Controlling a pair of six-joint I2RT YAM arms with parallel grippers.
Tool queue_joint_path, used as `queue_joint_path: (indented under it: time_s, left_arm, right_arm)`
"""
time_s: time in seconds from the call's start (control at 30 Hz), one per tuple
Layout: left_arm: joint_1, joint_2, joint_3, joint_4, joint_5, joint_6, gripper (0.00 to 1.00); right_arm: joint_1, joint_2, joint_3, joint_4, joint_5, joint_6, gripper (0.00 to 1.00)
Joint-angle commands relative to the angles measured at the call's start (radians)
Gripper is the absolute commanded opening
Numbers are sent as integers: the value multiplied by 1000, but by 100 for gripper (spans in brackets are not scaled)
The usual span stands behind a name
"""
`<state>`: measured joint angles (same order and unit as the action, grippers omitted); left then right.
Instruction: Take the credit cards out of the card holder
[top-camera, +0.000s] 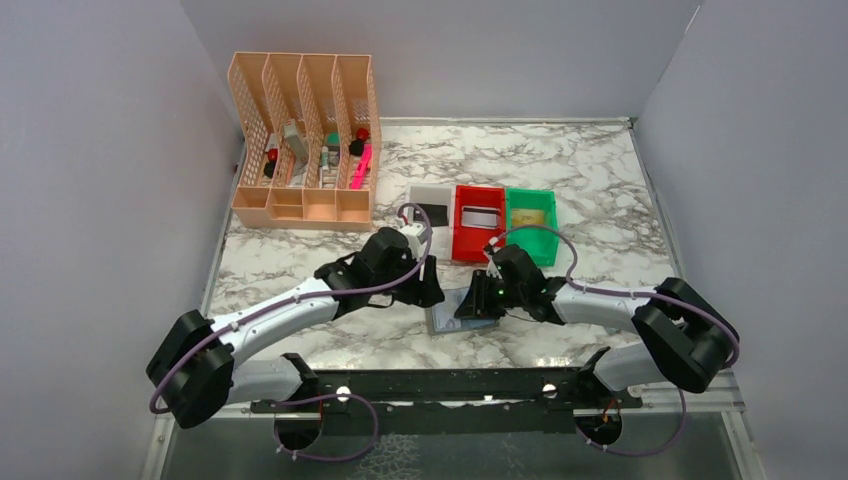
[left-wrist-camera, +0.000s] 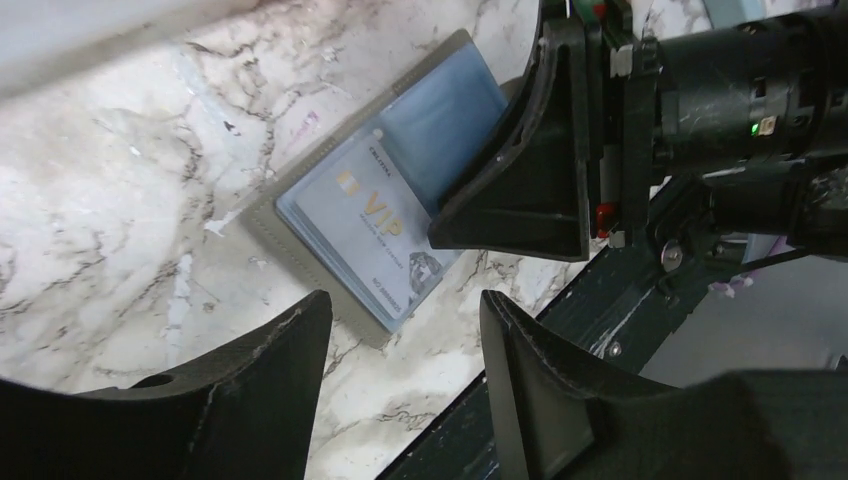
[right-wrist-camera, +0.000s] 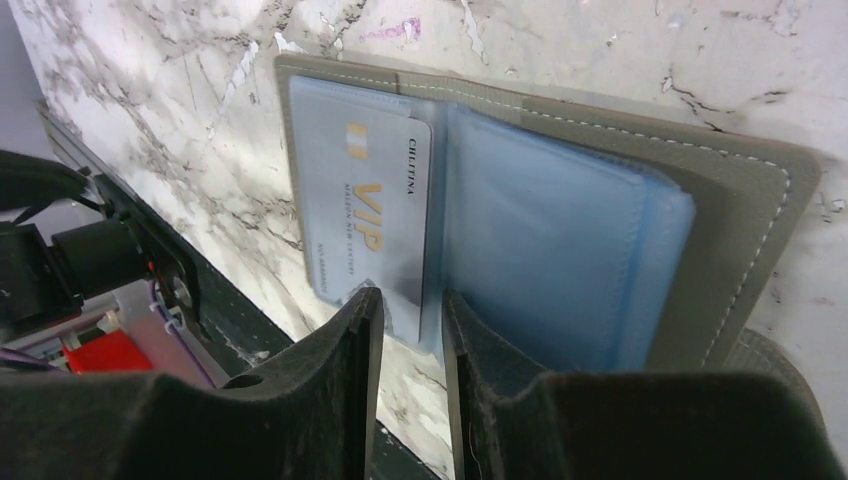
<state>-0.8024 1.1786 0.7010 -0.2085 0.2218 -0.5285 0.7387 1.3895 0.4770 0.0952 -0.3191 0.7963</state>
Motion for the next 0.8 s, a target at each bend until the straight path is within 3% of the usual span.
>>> queue_joint_path:
  time_s: [0.0, 0.33, 0.63, 0.77]
  left_arm:
    - [-48, 47, -24, 80, 13, -71, 57]
    - [-108, 175, -21, 119, -30, -109, 41]
    - [-119, 261, -24, 128, -73, -114, 38]
    - [-122, 279, -29, 134, -81, -111, 32]
  right_arm:
    - [5, 9, -31, 64, 25, 61, 32]
    - [4, 0, -70, 104, 56, 138, 27]
    - [4, -30, -90, 98, 100, 186, 27]
    - [4, -22, -84, 117, 86, 190, 27]
